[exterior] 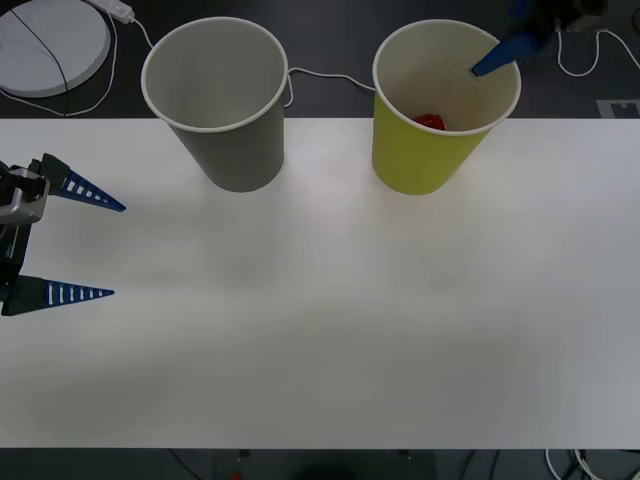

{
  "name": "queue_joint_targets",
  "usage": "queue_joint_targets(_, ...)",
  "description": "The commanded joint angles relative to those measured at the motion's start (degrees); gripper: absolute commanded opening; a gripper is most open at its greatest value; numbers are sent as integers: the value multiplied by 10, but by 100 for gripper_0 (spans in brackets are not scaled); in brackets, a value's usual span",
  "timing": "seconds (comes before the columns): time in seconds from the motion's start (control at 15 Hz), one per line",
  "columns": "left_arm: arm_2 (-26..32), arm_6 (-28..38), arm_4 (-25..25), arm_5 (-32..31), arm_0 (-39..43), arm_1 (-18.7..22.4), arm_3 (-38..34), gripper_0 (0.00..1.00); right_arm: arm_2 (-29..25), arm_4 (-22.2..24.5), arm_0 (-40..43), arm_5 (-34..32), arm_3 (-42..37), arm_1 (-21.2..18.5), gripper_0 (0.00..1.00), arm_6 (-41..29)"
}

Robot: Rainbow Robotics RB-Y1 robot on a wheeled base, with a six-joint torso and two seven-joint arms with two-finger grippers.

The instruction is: Put the can into the green bin and the plastic bottle into the gray bin

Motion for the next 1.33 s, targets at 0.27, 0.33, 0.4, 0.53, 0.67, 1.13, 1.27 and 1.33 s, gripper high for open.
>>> queue_joint_targets(0.27,0,0,0,0,0,0,0,100,-128,-51,160,-6,-181,-74,100,20)
queue_joint_targets(0.33,0,0,0,0,0,0,0,100,-155,-57,193,-7,-207,-79,100,28)
queue_joint_targets(0.4,0,0,0,0,0,0,0,100,-178,-65,224,-7,-228,-82,100,37)
queue_joint_targets(0.53,0,0,0,0,0,0,0,100,-232,-82,288,-7,-260,-84,100,92)
queue_joint_targets(0.67,0,0,0,0,0,0,0,100,-267,-107,341,-3,-272,-85,100,141)
queue_joint_targets(1.13,0,0,0,0,0,0,0,100,-327,-167,498,70,-279,-83,100,320)
queue_joint_targets(1.27,0,0,0,0,0,0,0,100,-345,-176,531,72,-279,-78,100,356)
queue_joint_targets(1.33,0,0,0,0,0,0,0,100,-354,-179,548,72,-278,-72,100,373)
